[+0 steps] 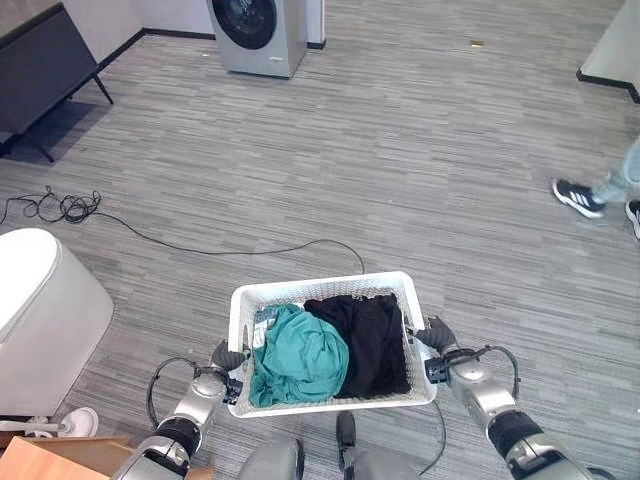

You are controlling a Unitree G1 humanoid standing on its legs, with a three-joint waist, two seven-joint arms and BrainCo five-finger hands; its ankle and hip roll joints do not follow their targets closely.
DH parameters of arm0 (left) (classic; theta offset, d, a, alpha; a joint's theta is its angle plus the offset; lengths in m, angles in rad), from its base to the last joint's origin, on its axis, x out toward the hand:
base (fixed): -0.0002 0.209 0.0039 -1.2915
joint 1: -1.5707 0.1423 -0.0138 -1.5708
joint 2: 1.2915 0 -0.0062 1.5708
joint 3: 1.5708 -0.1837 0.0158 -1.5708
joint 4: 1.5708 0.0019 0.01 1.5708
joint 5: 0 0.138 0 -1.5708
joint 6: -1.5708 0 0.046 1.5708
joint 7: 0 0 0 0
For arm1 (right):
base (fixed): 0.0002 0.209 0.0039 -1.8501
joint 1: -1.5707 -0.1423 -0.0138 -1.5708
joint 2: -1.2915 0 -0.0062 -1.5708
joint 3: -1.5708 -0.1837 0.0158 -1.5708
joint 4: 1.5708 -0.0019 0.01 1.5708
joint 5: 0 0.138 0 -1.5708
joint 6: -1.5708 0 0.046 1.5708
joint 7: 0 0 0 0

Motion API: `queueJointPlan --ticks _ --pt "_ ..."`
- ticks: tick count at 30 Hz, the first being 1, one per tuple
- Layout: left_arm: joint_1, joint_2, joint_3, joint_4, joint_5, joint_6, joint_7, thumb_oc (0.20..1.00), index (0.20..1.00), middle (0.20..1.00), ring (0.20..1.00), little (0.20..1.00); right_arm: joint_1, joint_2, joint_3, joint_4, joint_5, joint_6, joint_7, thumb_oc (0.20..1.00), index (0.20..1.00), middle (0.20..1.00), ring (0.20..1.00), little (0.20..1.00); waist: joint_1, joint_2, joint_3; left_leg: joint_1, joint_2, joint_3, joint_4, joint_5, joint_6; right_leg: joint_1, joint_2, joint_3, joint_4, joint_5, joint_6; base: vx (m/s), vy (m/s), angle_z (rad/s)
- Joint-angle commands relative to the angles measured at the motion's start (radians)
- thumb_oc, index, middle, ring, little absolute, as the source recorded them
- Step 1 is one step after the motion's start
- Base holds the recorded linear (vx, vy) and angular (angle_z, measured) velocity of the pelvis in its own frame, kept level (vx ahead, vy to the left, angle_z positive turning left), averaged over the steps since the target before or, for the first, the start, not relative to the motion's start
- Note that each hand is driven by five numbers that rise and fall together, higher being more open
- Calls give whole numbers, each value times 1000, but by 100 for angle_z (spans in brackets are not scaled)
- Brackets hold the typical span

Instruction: Grab the laundry basket,head to the washer,open it,put in the laundry and shut it.

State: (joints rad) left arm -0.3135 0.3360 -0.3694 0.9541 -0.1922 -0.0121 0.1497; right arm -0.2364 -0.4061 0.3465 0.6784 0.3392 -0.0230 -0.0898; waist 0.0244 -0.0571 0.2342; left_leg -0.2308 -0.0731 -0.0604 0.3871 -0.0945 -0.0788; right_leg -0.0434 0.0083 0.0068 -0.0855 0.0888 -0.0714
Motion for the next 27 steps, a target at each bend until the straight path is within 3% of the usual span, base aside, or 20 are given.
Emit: queueJointPlan --ticks 1,2,3,8,10,11,12,14,16,18,19,20,22,23,24,25,26,27 --pt "-45 -5 21 -39 -77 -75 -30 200 200 200 200 200 25 -53 -74 -97 32 -75 12 200 200 200 200 200 -3 31 -60 -41 25 31 -173 100 27 82 1 55 165 -197 142 314 84 -6" --pt "-29 -1 26 -45 -75 -74 -34 200 200 200 200 200 38 -43 -78 -85 25 -80 9 200 200 200 200 200 16 44 -69 -69 40 58 -276 163 33 132 14 73 151 -221 143 462 114 -39" --pt "-13 4 29 -51 -76 -75 -33 200 200 200 200 200 39 -24 -84 -61 24 -84 -4 200 200 200 200 200 37 45 -85 -94 44 76 -357 191 33 176 14 100 144 -253 146 462 114 -47" --pt "41 16 43 -83 -99 -79 -35 200 200 200 200 200 24 19 -78 -23 46 -82 8 200 200 200 200 200 88 40 -121 -92 41 20 -322 219 50 243 -16 163 165 -289 170 438 215 -71" --pt "58 26 43 -108 -109 -81 -41 200 200 200 200 200 7 57 -97 -1 105 -82 18 200 200 200 200 200 108 9 -139 -85 15 46 -242 158 77 237 -79 190 235 -247 217 391 238 -96" --pt "58 26 43 -108 -109 -81 -41 200 200 200 200 200 7 57 -97 -1 105 -82 18 200 200 200 200 200 108 9 -139 -85 15 46 -242 158 77 237 -79 190 235 -247 217 219 134 -29" --pt "59 28 41 -113 -109 -78 -44 200 200 200 200 200 5 59 -96 2 105 -80 20 200 200 200 200 200 111 9 -146 -83 13 52 -223 141 84 215 -86 198 279 -201 232 216 152 -34" --pt "39 43 29 -125 -117 -70 -46 200 200 200 200 200 -31 62 -84 12 110 -75 24 200 200 200 200 200 107 4 -139 -39 -4 55 -209 98 104 150 -102 206 447 -39 257 305 227 -21" --pt "7 48 7 -121 -115 -65 -50 200 200 200 200 200 -68 68 -74 31 126 -72 24 200 200 200 200 200 91 31 -121 22 -4 39 -229 85 121 66 -80 178 591 36 252 259 264 -4" --pt "-36 45 -9 -94 -109 -59 -46 200 200 200 200 200 -97 78 -60 74 124 -63 22 200 200 200 200 200 73 56 -114 82 5 25 -255 72 135 11 -75 137 668 39 238 279 270 6" --pt "-50 40 -16 -77 -108 -56 -49 200 200 200 200 200 -107 79 -49 83 120 -58 27 200 200 200 200 200 63 66 -116 108 8 12 -270 72 138 -17 -51 135 677 7 232 314 213 8" --pt "-84 35 -32 -33 -104 -53 -54 200 200 200 200 200 -132 85 -31 105 120 -54 33 200 200 200 200 200 52 65 -114 144 2 2 -296 68 142 -53 -29 133 648 -51 214 310 179 25" --pt "-118 34 -44 4 -102 -48 -58 200 200 200 200 200 -164 91 -11 128 125 -43 40 200 200 200 200 200 42 69 -116 191 2 -3 -318 57 139 -97 -28 72 557 -118 203 364 157 33" --pt "-158 26 -61 46 -107 -41 -62 200 200 200 200 200 -198 87 21 154 128 -35 49 200 200 200 200 200 23 58 -122 230 -17 -19 -336 38 134 -152 10 61 411 -130 203 322 105 12" --pt "-159 25 -61 47 -107 -42 -62 200 200 200 200 200 -199 87 22 155 129 -35 49 200 200 200 200 200 20 59 -116 238 -17 -22 -338 36 134 -144 10 58 410 -133 202 442 86 -3" --pt "-193 25 -70 65 -106 -40 -66 200 200 200 200 200 -229 82 41 161 136 -27 44 200 200 200 200 200 4 42 -118 281 -34 -38 -354 19 126 -158 26 69 250 -103 215 230 27 7" --pt "-194 25 -70 65 -106 -40 -67 200 200 200 200 200 -230 82 41 161 137 -27 44 200 200 200 200 200 2 44 -112 288 -32 -40 -355 18 126 -149 27 67 246 -102 215 480 20 21" --pt "-215 22 -61 67 -116 -44 -61 200 200 200 200 200 -241 84 40 149 167 -29 37 200 200 200 200 200 -11 31 -118 324 -44 -69 -364 -6 116 -183 19 73 131 -40 233 381 -16 46"
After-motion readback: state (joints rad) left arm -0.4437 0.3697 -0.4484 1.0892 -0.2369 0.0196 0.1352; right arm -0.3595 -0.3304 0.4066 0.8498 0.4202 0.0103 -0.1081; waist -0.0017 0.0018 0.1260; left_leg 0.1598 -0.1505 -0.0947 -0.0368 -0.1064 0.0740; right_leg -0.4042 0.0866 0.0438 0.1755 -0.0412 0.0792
